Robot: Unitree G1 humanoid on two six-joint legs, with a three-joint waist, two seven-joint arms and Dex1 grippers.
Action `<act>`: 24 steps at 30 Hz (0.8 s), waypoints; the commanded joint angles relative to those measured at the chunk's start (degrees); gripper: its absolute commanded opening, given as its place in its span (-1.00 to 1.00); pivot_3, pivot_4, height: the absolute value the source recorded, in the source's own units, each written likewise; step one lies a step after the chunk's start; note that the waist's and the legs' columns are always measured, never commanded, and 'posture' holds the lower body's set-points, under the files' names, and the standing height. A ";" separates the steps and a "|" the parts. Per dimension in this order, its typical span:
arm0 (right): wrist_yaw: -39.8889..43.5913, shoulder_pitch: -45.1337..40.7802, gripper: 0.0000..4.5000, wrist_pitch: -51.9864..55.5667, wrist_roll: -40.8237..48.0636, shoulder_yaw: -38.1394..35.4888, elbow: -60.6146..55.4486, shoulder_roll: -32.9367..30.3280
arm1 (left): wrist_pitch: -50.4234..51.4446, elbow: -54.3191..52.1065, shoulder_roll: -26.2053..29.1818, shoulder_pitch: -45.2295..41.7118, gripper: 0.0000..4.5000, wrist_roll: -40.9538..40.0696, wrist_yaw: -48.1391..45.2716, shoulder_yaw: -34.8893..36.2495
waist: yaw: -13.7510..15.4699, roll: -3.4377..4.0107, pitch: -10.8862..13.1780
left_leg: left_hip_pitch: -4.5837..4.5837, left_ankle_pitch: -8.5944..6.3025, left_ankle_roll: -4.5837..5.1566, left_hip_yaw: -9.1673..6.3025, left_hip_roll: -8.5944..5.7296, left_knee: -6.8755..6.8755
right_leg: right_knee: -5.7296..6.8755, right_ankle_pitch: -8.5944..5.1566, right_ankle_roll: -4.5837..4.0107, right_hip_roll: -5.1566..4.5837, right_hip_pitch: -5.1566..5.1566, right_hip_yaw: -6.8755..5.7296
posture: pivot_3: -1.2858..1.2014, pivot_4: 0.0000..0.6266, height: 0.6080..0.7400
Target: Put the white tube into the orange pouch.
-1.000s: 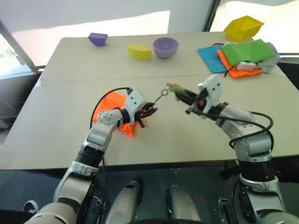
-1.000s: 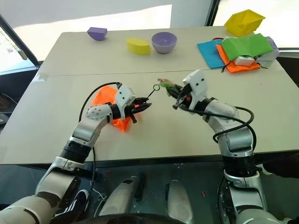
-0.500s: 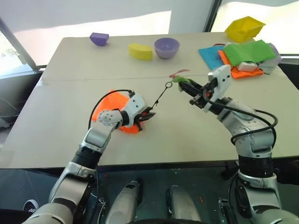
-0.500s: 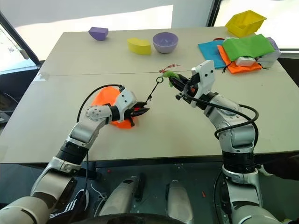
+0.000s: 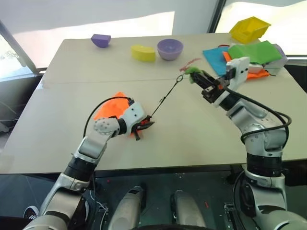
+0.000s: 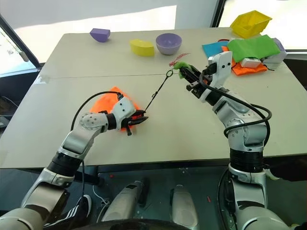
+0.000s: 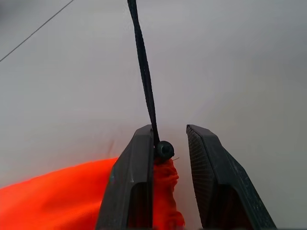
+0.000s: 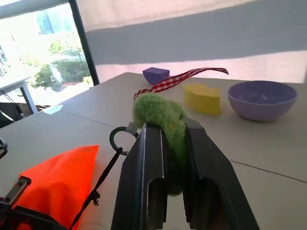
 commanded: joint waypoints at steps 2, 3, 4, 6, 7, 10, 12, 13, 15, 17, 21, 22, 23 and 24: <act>-4.63 -3.61 -1.00 -3.10 -1.17 -4.98 2.48 -0.65 | 2.01 -0.45 1.97 2.73 -0.49 0.04 -1.66 -0.79 | 0.13 0.02 -0.01 | 0.00 0.00 0.00 0.00 0.00 0.00 | 0.00 0.00 -0.02 0.00 0.00 0.00 | 0.03 -0.52 1.00; -5.69 -3.88 -1.00 -3.85 -2.34 -5.12 3.74 -1.06 | 2.10 -1.22 2.34 3.29 -0.49 -0.18 -2.05 -0.84 | 0.12 0.03 -0.01 | 0.00 0.00 0.00 0.00 0.00 0.00 | 0.00 -0.01 -0.02 0.00 -0.01 -0.01 | 0.03 -0.52 1.00; -7.36 -4.52 -1.00 -3.45 -2.27 -6.23 5.34 -1.11 | 2.24 -1.88 2.61 3.79 -0.49 -0.31 -2.21 -0.80 | 0.07 0.03 -0.01 | 0.00 0.00 -0.01 0.00 0.00 0.00 | 0.00 -0.01 -0.04 0.00 -0.01 0.00 | 0.03 -0.52 1.00; -8.76 -4.82 -1.00 -4.13 -3.77 -6.32 7.33 -2.03 | 2.11 -2.61 2.95 4.41 -0.49 -0.43 -2.52 -0.87 | 0.12 0.03 -0.01 | 0.00 0.00 0.00 0.01 0.00 0.00 | 0.00 -0.01 -0.04 -0.01 -0.01 0.01 | 0.03 -0.52 1.00; -8.70 -4.65 -1.00 -4.16 -4.37 -5.71 7.67 -2.42 | 2.09 -2.64 2.99 4.43 -0.49 -0.44 -2.51 -0.90 | 0.22 0.03 -0.01 | 0.00 0.00 0.00 0.01 0.00 0.00 | -0.01 -0.01 -0.04 -0.01 -0.01 0.01 | 0.03 -0.52 1.00; -7.96 -3.61 -1.00 -4.58 -5.80 -3.95 7.45 -2.46 | 2.56 -2.68 2.47 4.14 -0.49 -0.75 -2.07 -0.86 | 0.16 0.04 -0.01 | -0.02 0.00 0.00 0.01 -0.01 0.00 | 0.00 0.00 -0.02 -0.01 -0.03 0.00 | 0.03 -0.52 1.00; -5.79 -2.57 -1.00 -4.28 -6.73 -1.83 6.64 -2.97 | 2.56 -2.45 1.77 3.74 -0.49 -0.97 -1.61 -0.71 | 0.13 0.04 -0.01 | -0.02 0.00 0.00 0.01 -0.01 0.00 | 0.00 0.00 -0.01 -0.01 0.01 0.00 | 0.03 -0.52 1.00; -4.01 -1.54 -1.00 -3.09 -6.59 -0.30 5.81 -3.42 | 2.46 -2.37 1.54 3.59 -0.49 -0.95 -1.40 -0.68 | 0.20 0.04 -0.01 | -0.02 0.00 0.00 0.01 0.00 0.00 | 0.00 0.00 -0.01 0.00 0.00 0.00 | 0.03 -0.52 1.00; 0.14 1.17 -1.00 -1.70 -8.03 4.32 4.10 -5.59 | 2.14 -1.87 0.67 3.17 -0.49 -1.12 -0.49 -0.07 | 0.21 0.04 -0.01 | -0.01 0.00 0.00 0.00 -0.01 0.01 | -0.01 0.00 -0.01 -0.01 -0.01 -0.01 | 0.03 -0.52 1.00; 3.09 3.88 -1.00 0.24 -9.35 8.09 2.53 -7.86 | 2.53 -1.53 -0.15 2.77 -0.49 -1.64 0.26 0.77 | 0.14 0.04 -0.02 | 0.00 0.00 0.01 0.01 -0.01 0.03 | -0.01 0.00 -0.01 -0.02 0.00 -0.01 | 0.03 -0.52 1.00; 7.19 9.30 -1.00 -0.41 -15.98 15.62 1.70 -13.77 | 1.63 -1.14 -0.67 1.66 -0.39 -2.79 0.17 2.11 | 0.11 0.04 -0.02 | -0.01 -0.01 0.01 0.00 0.00 0.04 | 0.00 -0.02 -0.04 -0.01 0.00 -0.01 | 0.03 -0.52 1.00; 7.67 9.59 -1.00 -0.75 -16.54 16.05 2.02 -14.19 | 2.58 -1.37 -0.91 1.42 -0.27 -4.18 -0.35 2.75 | 0.12 0.04 -0.01 | -0.01 -0.02 0.00 0.00 0.00 0.05 | 0.00 -0.06 -0.11 -0.02 -0.01 -0.01 | 0.03 -0.52 1.00; 8.71 9.67 -1.00 0.61 -14.81 15.27 2.05 -13.84 | 2.77 -1.49 -1.00 1.22 -0.13 -4.76 -0.54 3.05 | -0.03 0.06 -0.01 | -0.03 -0.02 0.00 0.00 0.00 0.08 | 0.00 -0.10 -0.19 -0.02 -0.01 -0.01 | 0.03 -0.52 1.00; 9.55 9.41 -1.00 2.21 -13.16 14.39 1.91 -13.47 | 1.99 -1.77 -0.49 1.20 0.07 -4.91 -1.65 2.58 | -0.22 0.06 -0.01 | -0.04 -0.02 -0.01 0.01 0.00 0.10 | 0.00 -0.08 -0.21 -0.02 0.02 0.01 | 0.03 -0.52 1.00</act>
